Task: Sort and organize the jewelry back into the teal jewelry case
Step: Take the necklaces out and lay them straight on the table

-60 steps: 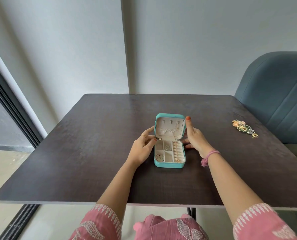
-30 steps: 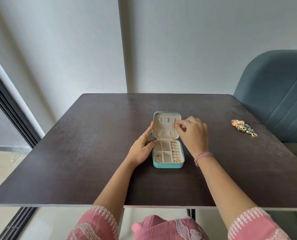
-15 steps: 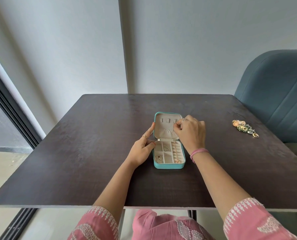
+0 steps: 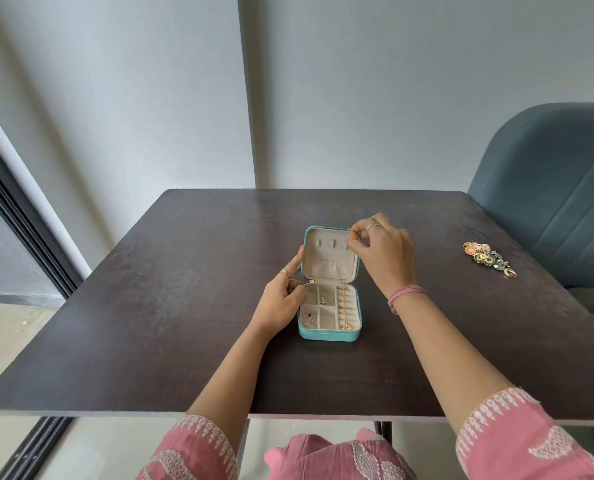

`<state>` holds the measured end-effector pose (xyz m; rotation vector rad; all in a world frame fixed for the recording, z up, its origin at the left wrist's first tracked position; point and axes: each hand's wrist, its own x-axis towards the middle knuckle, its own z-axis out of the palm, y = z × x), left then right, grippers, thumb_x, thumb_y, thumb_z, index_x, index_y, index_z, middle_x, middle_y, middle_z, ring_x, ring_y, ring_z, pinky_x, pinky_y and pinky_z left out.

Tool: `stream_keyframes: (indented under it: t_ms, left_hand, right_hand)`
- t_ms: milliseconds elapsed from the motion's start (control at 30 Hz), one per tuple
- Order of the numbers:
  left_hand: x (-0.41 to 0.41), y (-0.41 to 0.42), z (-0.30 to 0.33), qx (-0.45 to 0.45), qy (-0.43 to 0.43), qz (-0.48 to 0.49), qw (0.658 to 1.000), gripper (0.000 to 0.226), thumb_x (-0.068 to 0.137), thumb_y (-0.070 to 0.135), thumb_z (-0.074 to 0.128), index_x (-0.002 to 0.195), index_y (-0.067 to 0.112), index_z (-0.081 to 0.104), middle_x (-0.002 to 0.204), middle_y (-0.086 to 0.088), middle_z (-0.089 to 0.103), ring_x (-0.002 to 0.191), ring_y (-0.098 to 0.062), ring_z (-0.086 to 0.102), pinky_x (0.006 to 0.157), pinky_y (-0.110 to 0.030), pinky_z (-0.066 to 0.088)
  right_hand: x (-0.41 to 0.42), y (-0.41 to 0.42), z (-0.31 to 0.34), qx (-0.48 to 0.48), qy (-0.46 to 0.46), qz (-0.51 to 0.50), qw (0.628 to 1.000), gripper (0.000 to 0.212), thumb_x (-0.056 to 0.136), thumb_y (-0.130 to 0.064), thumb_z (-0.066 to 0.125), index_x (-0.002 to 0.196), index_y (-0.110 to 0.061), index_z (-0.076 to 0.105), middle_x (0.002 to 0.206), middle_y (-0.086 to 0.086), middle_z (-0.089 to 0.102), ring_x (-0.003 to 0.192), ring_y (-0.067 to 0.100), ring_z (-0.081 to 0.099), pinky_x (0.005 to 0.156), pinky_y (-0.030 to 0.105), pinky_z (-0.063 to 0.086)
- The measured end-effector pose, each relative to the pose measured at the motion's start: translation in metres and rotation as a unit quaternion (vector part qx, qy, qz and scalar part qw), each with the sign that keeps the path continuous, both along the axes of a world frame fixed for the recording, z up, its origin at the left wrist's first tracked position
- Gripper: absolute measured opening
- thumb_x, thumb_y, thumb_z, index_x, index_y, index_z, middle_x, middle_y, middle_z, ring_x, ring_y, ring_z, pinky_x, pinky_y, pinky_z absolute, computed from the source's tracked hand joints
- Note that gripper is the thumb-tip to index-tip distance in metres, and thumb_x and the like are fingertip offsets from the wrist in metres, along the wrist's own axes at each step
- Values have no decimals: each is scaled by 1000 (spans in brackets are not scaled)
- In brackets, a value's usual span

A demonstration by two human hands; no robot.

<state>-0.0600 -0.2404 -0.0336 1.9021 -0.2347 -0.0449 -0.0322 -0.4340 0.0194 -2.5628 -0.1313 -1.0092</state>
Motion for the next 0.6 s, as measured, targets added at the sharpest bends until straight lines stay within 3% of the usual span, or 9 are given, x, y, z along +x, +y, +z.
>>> stream_keyframes:
  t_ms: [100,200,267,333,467,600]
  left_hand:
    - [0,0,0,-14,-2,25,1000,70,89,6,48,137,55,31,88,9,59,75,-9,57,82,-29,53]
    - [1,-1,-1,-34,-10,44,998,73,86,1,49,132,56,36,94,12,61,71,-14,53,79,-32,53]
    - [1,0,-2,-44,-17,59,997,72,84,-1,49,135,50,37,104,18,63,70,-17,56,77,-31,53]
    - [1,1,-2,-54,-21,73,996,71,83,-1,51,139,41,38,115,17,62,78,-21,61,79,-31,54]
    - [0,0,-1,-70,-24,76,994,70,84,-1,54,143,31,35,128,9,54,87,-8,59,77,-21,53]
    - [-2,0,1,-93,-40,113,988,67,86,3,59,144,25,33,138,6,42,113,-11,51,81,-15,47]
  right_hand:
    - [-1,-1,8,74,53,38,995,9,86,-26,63,82,-19,68,86,-5,67,71,17,63,66,33,53]
    - [-4,-2,19,148,57,77,984,7,85,-21,65,84,-16,69,81,-3,70,71,13,65,70,32,56]
    - [-7,-2,29,194,55,101,974,4,84,-17,67,81,-14,69,78,-2,70,68,6,63,71,19,53]
    - [-11,-2,40,220,70,126,965,5,83,-16,68,79,-17,68,76,-5,69,66,-1,60,68,9,47]
    - [-20,-5,62,228,107,191,949,7,83,-16,69,77,-20,68,75,-8,69,67,2,61,69,12,49]
    - [-31,-8,80,226,124,246,934,12,84,-11,69,78,-21,66,78,-7,70,71,5,62,69,13,49]
